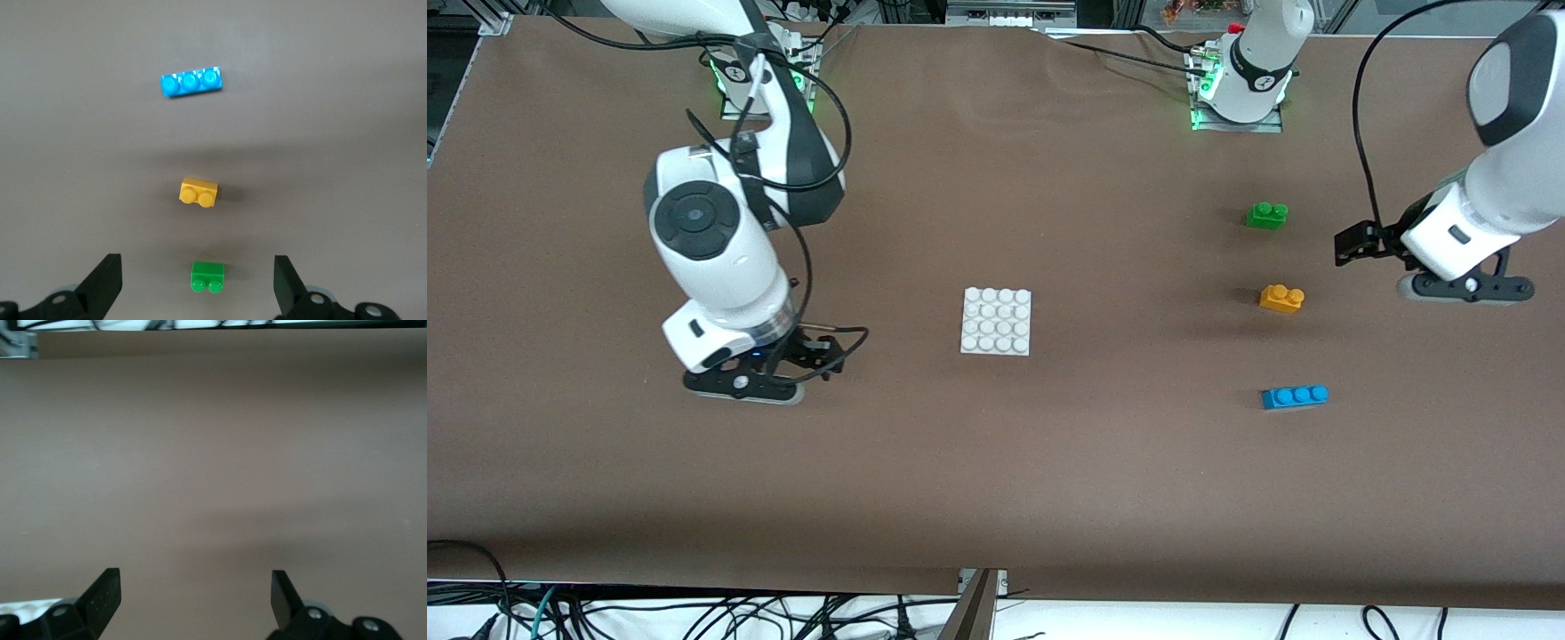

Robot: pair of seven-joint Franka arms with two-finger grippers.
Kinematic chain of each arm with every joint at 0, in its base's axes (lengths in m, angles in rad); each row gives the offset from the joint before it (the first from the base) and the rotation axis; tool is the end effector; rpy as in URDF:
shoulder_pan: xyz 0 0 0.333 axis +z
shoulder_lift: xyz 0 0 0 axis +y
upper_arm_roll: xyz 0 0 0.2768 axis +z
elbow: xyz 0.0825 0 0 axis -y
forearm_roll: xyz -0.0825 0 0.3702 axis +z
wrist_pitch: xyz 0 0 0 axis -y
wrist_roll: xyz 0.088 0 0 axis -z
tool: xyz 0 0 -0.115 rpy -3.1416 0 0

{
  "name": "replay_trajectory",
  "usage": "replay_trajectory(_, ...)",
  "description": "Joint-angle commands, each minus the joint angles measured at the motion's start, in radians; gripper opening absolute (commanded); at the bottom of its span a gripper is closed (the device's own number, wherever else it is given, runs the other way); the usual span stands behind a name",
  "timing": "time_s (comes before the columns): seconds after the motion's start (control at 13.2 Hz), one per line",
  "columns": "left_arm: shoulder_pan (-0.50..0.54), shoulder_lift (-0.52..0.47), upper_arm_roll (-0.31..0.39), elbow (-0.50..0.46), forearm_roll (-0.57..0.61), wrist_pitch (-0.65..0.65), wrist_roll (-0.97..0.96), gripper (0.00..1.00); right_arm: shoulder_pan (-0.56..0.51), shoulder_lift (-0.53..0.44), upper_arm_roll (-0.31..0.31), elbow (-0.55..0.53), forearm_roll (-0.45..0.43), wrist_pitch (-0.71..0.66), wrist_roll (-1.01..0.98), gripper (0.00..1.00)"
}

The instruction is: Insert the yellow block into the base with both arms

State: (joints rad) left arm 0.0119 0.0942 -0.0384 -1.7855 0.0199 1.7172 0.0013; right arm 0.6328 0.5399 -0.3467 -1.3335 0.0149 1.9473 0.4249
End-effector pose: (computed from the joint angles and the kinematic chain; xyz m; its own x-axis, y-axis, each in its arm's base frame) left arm 0.5540 -0.0122 0.4392 0.9864 -0.0308 -0.1618 -0.0337 -0.9993 -0.0151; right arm 0.6435 0.2368 0.4052 0.9844 -0.0790 0.1571 -0.0962 -0.9898 0.1051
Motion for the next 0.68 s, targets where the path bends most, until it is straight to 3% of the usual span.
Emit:
replay_trajectory(0.0,0.011,0.064,-0.001,-0.032,0.003,0.048,0.029,1.0,-0.016,-0.055,-0.044,-0.024,0.013,-0.05,-0.098,1.0)
replay_trajectory(0.23,0.011,0.065,-0.004,-0.167,0.012,0.204,0.114,1.0,-0.138,-0.136,-0.026,-0.03,0.013,-0.123,-0.13,1.0)
replay_trajectory(0.61,0.064,0.061,-0.006,-0.434,0.0,0.52,0.201,1.0,-0.379,-0.241,0.121,-0.032,0.008,-0.249,-0.245,1.0)
